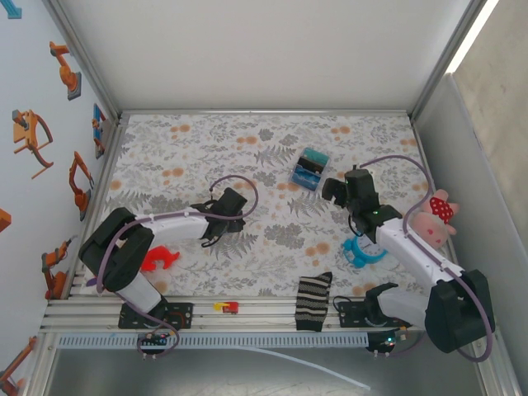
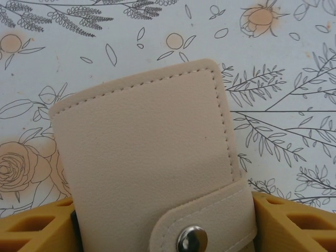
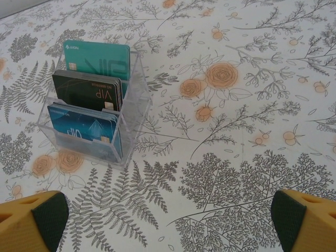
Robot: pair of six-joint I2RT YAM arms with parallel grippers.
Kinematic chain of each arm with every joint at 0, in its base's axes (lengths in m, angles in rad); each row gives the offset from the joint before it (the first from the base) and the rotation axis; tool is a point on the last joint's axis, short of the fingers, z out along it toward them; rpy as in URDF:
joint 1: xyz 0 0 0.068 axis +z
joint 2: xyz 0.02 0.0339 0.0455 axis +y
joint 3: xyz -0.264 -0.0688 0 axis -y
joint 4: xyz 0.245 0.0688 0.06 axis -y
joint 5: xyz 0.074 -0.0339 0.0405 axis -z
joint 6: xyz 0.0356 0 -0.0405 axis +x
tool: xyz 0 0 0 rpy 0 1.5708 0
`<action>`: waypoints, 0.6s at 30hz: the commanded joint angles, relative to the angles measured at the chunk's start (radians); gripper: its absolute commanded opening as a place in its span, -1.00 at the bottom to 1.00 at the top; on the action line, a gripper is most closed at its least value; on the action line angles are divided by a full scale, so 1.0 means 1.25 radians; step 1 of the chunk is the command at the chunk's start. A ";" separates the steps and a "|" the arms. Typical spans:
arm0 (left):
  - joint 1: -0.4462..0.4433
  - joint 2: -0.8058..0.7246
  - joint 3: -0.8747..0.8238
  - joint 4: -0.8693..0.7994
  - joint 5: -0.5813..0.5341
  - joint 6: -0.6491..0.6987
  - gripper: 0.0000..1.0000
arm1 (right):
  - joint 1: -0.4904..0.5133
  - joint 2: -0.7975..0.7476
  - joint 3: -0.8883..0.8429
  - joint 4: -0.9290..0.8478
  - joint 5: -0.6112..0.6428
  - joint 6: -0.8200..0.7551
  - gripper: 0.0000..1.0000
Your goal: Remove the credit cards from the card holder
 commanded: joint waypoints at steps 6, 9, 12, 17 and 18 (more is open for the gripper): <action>-0.008 -0.064 -0.065 0.129 0.047 0.083 0.27 | 0.014 0.022 0.040 -0.031 -0.085 0.080 0.99; -0.009 -0.070 -0.076 0.163 0.061 0.105 0.26 | 0.018 0.034 0.041 -0.030 -0.129 0.105 0.99; -0.008 -0.076 -0.085 0.200 0.079 0.127 0.26 | 0.029 0.052 0.047 -0.029 -0.171 0.120 0.99; -0.009 -0.083 -0.095 0.242 0.104 0.158 0.26 | 0.059 0.087 0.067 -0.037 -0.229 0.135 0.99; -0.010 -0.085 -0.095 0.250 0.109 0.163 0.26 | 0.066 0.093 0.070 -0.036 -0.234 0.139 0.98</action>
